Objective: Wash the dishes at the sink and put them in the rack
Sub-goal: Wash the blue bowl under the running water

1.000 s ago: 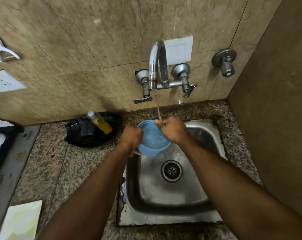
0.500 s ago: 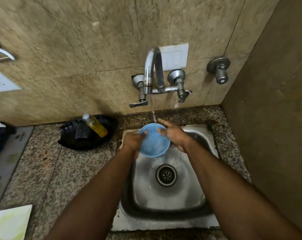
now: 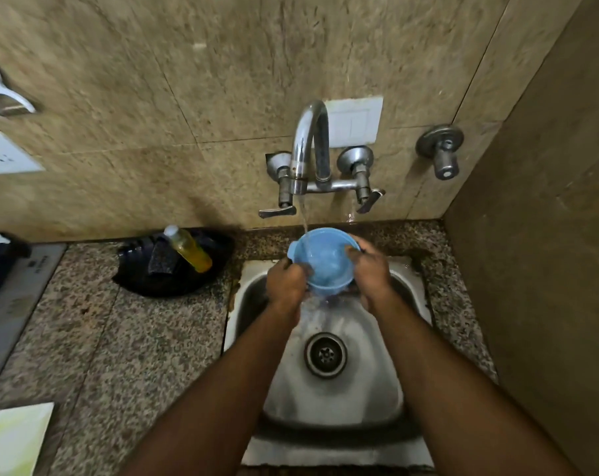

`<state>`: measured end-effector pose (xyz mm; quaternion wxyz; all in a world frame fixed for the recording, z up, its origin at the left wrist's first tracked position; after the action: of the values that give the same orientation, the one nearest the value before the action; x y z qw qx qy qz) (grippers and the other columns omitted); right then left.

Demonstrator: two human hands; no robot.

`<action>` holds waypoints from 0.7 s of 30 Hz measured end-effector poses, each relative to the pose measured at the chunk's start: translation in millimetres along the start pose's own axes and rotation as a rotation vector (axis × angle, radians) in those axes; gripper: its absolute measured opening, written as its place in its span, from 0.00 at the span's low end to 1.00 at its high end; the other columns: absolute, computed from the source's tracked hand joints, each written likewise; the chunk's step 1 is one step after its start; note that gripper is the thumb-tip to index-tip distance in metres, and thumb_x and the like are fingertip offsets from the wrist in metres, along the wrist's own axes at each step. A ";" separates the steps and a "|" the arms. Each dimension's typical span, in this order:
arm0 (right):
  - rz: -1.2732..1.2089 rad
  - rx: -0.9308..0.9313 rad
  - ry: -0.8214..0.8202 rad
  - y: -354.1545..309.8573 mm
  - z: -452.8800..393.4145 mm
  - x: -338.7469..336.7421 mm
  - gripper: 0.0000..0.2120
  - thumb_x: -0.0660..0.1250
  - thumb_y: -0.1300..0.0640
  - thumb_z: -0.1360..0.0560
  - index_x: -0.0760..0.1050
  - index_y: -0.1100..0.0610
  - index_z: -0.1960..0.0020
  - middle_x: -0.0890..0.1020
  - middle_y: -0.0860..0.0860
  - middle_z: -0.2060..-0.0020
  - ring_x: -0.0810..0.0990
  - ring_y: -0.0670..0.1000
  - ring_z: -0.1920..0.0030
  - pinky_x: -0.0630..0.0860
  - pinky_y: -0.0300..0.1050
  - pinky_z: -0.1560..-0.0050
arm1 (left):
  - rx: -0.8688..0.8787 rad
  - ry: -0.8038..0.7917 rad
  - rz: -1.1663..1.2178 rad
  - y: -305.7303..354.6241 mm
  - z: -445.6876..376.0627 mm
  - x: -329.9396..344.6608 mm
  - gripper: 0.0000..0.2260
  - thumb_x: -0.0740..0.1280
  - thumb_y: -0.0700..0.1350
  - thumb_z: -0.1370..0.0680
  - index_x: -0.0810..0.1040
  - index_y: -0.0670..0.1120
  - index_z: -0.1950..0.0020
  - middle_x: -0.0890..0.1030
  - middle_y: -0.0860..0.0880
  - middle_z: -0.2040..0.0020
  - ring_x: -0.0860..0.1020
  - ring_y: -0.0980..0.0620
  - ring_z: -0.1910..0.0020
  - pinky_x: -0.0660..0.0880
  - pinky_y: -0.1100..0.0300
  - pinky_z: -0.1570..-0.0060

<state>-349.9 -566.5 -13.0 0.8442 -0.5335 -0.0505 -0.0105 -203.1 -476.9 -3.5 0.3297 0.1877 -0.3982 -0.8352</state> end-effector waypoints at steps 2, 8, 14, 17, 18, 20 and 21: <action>-0.090 0.095 -0.082 7.1 5.8 22.7 0.15 0.64 0.64 0.18 0.80 0.56 0.34 0.85 0.56 0.42 0.85 0.59 0.43 0.84 0.51 0.50 | 0.052 0.048 -0.005 5.6 -4.6 -11.5 0.16 0.74 0.41 0.32 0.82 0.41 0.44 0.86 0.42 0.52 0.85 0.41 0.54 0.84 0.41 0.50; -0.107 0.226 -0.237 35.2 25.4 11.1 0.14 0.64 0.60 0.17 0.77 0.55 0.32 0.84 0.57 0.41 0.85 0.55 0.51 0.84 0.46 0.62 | 0.115 -0.020 -0.125 -14.4 -22.0 -37.0 0.02 0.72 0.45 0.21 0.83 0.48 0.53 0.85 0.43 0.50 0.84 0.39 0.50 0.81 0.51 0.56; 0.054 0.059 -0.204 19.6 6.6 26.0 0.17 0.64 0.70 0.21 0.79 0.59 0.34 0.84 0.57 0.39 0.83 0.57 0.45 0.81 0.38 0.56 | -0.019 -0.171 0.001 -25.7 -18.1 -23.8 0.19 0.67 0.57 0.18 0.77 0.48 0.32 0.84 0.44 0.40 0.83 0.42 0.43 0.83 0.46 0.52; 0.388 -0.380 -0.265 -10.8 18.7 30.3 0.29 0.64 0.73 0.28 0.79 0.54 0.31 0.80 0.47 0.39 0.79 0.48 0.40 0.78 0.37 0.41 | -0.213 -0.299 0.189 -22.9 -18.3 -18.8 0.32 0.62 0.70 0.21 0.78 0.46 0.31 0.83 0.40 0.39 0.82 0.38 0.42 0.81 0.43 0.49; 0.530 -0.548 -0.280 -19.4 25.8 28.8 0.32 0.64 0.72 0.30 0.77 0.53 0.29 0.78 0.48 0.37 0.77 0.48 0.36 0.75 0.40 0.35 | -0.240 -0.310 0.205 -20.3 -17.0 -18.4 0.35 0.59 0.72 0.22 0.79 0.44 0.32 0.84 0.39 0.40 0.82 0.38 0.43 0.81 0.43 0.48; 0.773 -0.822 -0.302 -33.2 40.0 27.8 0.36 0.63 0.65 0.33 0.71 0.55 0.24 0.73 0.53 0.32 0.72 0.54 0.32 0.71 0.48 0.30 | -0.227 -0.309 0.216 -16.0 -15.3 -17.1 0.37 0.55 0.72 0.21 0.80 0.42 0.35 0.86 0.39 0.48 0.84 0.38 0.49 0.80 0.44 0.48; 0.887 -0.936 -0.313 -39.9 47.8 29.8 0.38 0.63 0.62 0.33 0.68 0.56 0.22 0.72 0.55 0.31 0.71 0.57 0.32 0.70 0.53 0.30 | -0.218 -0.320 0.209 -15.5 -14.5 -15.6 0.37 0.54 0.72 0.21 0.79 0.41 0.35 0.86 0.41 0.54 0.84 0.40 0.54 0.79 0.45 0.48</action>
<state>-326.7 -539.5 46.1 0.4303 -0.8093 0.0618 0.3950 -189.9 -466.6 -23.8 0.3653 -0.0261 -0.3699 -0.8538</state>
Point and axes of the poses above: each hand's wrist, its own z-axis away from the middle knuckle, its own x-axis out of the palm, y = z × x, the point moved 6 cm from there along -z, towards the middle knuckle
